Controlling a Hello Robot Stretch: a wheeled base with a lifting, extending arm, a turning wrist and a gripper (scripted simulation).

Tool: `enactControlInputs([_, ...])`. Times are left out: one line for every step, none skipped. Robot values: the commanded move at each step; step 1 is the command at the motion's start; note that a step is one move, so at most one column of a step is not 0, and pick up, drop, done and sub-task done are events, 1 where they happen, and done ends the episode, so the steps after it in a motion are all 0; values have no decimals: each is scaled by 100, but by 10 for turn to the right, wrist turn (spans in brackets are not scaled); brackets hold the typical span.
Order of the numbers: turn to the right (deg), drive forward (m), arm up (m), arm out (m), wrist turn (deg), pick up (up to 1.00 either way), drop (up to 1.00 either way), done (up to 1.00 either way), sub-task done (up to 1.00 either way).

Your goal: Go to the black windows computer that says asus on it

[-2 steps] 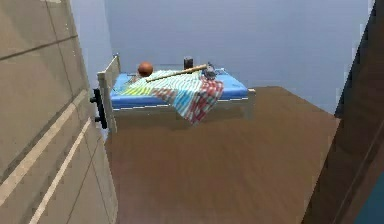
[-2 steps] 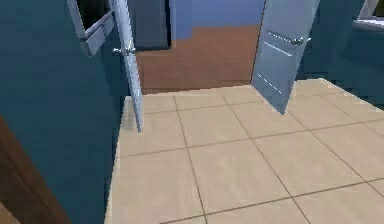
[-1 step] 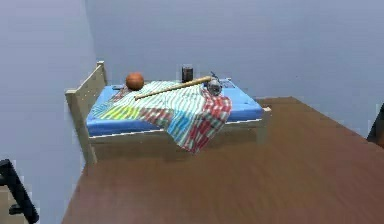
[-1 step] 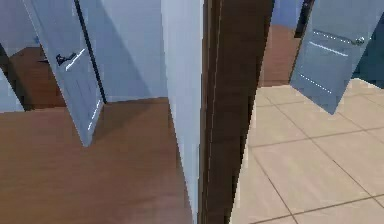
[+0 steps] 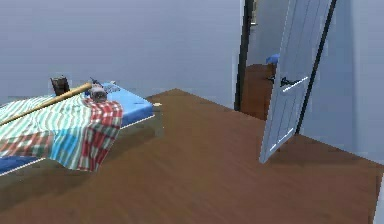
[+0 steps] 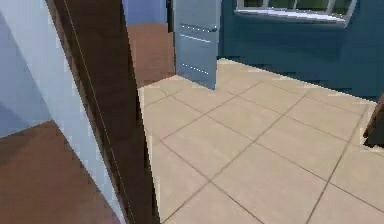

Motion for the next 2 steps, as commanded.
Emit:
enactControlInputs([0, 30, 0, 0, 0, 0, 0, 0, 0])
enactControlInputs([120, 0, 0, 0, 0, 0, 0, 0, 0])
